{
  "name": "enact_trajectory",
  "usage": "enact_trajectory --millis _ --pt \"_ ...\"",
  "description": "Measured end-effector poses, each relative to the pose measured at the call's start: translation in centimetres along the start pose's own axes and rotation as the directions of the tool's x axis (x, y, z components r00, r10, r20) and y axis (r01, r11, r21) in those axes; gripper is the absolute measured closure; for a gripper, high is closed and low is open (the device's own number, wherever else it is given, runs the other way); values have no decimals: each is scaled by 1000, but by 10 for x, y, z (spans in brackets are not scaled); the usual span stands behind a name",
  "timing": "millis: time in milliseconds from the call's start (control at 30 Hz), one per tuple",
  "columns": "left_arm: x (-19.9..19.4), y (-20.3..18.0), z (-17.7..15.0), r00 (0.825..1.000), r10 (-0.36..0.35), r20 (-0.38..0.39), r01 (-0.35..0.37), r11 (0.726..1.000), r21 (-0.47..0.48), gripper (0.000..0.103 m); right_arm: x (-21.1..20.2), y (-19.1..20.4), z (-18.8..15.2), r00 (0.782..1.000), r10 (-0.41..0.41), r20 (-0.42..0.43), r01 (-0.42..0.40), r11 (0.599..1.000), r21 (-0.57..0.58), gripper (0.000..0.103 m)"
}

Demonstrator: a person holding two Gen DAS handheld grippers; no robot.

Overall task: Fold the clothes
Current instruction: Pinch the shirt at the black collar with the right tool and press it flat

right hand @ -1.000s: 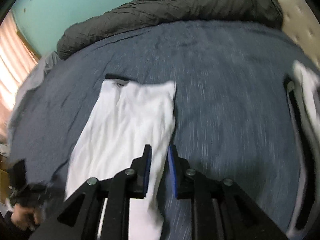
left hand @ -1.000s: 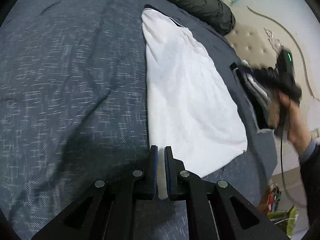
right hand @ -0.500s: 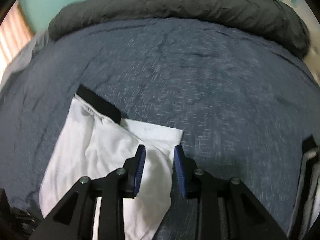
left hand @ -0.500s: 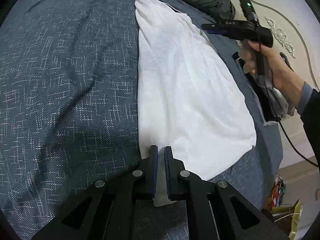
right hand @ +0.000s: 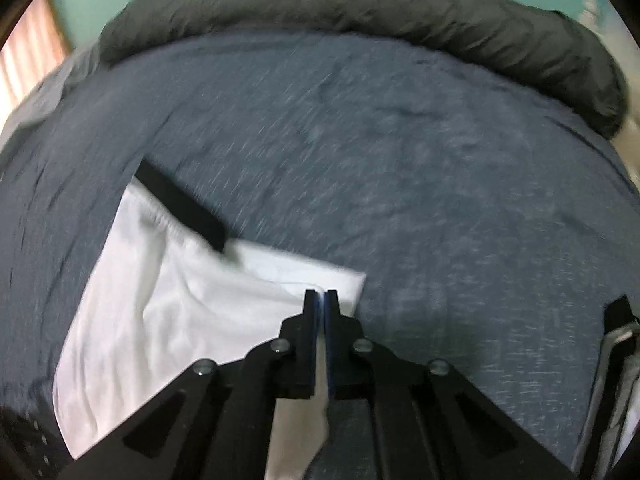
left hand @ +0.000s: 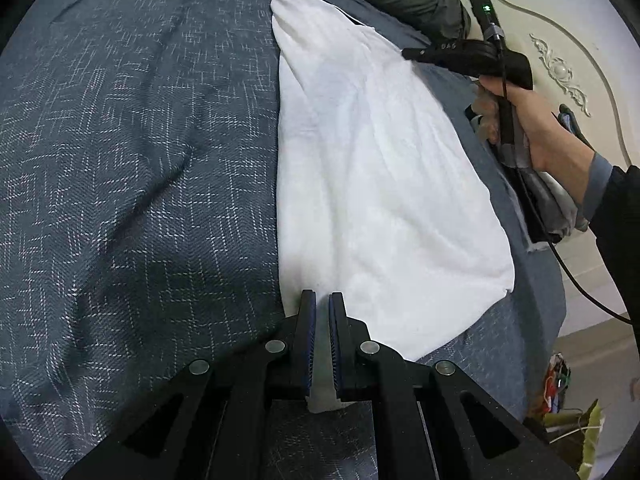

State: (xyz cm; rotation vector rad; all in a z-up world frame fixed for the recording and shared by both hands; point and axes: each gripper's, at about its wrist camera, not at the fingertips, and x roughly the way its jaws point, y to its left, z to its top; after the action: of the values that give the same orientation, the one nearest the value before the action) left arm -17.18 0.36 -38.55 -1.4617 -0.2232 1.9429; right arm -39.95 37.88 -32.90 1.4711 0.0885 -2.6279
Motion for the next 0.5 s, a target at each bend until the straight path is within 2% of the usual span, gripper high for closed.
enact_trajectory --millis 100,167,433,500 --pt "0 -1 -1 1000 2 1 -2 1000 3 96 -1 -12 3 999 -34 15 33 998 62 101" --pt "1 0 -1 1000 0 -1 0 1000 2 96 7 -19 2 997 -74 -14 75 993 92 101" --pt "3 0 -2 1000 -7 -3 7 1000 -7 96 30 -17 -3 993 -47 -109 63 987 148 100" --pt "3 -1 -4 1000 -9 -3 9 1000 -12 96 22 -14 1 995 -53 -85 64 989 134 99"
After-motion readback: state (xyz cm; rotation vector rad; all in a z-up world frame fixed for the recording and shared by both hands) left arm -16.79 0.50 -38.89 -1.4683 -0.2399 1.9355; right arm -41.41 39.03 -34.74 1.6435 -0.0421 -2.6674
